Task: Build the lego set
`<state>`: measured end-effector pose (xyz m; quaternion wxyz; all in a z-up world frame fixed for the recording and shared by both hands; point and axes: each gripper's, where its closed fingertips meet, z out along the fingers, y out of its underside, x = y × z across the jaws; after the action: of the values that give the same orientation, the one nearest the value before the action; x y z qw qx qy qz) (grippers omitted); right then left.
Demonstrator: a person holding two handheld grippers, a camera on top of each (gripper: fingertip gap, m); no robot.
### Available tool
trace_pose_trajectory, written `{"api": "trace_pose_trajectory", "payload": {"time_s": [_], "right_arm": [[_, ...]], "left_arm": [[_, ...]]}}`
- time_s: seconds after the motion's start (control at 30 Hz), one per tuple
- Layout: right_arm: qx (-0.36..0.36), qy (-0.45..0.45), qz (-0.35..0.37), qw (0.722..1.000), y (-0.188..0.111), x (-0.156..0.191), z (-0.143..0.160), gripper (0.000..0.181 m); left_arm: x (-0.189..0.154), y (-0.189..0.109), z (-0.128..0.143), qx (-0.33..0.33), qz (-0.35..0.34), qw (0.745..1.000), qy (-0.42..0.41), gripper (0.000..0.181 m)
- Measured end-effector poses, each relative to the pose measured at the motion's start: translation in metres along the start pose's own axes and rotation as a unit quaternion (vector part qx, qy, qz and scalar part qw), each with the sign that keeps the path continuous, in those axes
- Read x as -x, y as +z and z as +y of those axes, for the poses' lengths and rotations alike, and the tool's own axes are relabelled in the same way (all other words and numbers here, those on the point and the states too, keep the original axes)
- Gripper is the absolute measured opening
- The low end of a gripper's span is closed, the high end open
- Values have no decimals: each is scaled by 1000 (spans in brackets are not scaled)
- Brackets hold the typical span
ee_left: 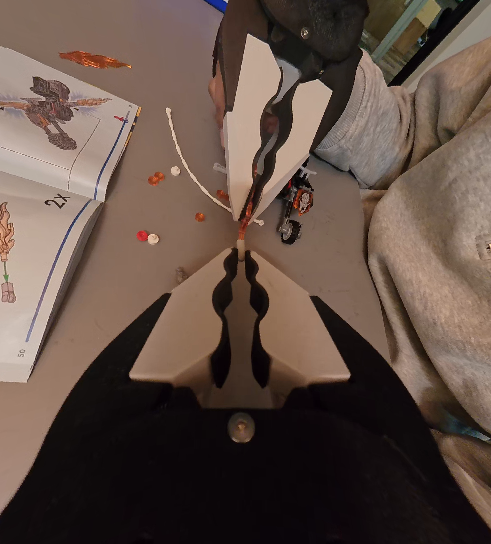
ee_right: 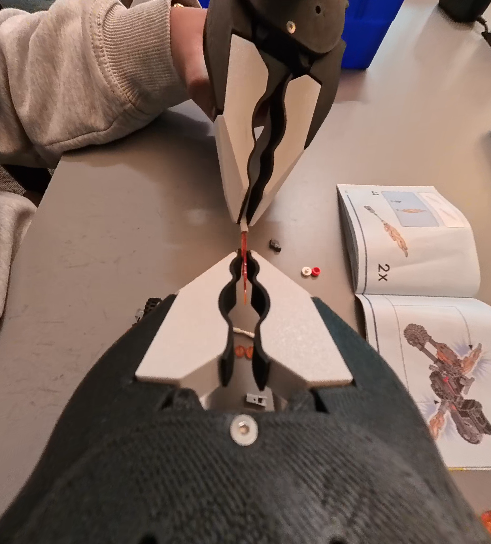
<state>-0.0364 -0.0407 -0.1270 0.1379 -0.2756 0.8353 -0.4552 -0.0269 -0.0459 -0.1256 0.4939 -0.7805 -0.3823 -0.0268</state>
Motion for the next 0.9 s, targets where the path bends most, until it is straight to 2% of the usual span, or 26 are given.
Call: {"api": "trace_pose_trajectory", "payload": {"time_s": [0.63, 0.73, 0.9], "right_arm": [[-27, 1, 5, 1000, -2, -1, -10, 0], [-52, 4, 18, 998, -8, -6, -18, 0], [-132, 27, 35, 990, -28, -14, -43, 0]], "left_arm": [[-2, -7, -11, -38, 7, 999, 4, 1], [-2, -13, -21, -68, 8, 998, 2, 1], [-10, -31, -47, -158, 34, 987, -6, 1]]}}
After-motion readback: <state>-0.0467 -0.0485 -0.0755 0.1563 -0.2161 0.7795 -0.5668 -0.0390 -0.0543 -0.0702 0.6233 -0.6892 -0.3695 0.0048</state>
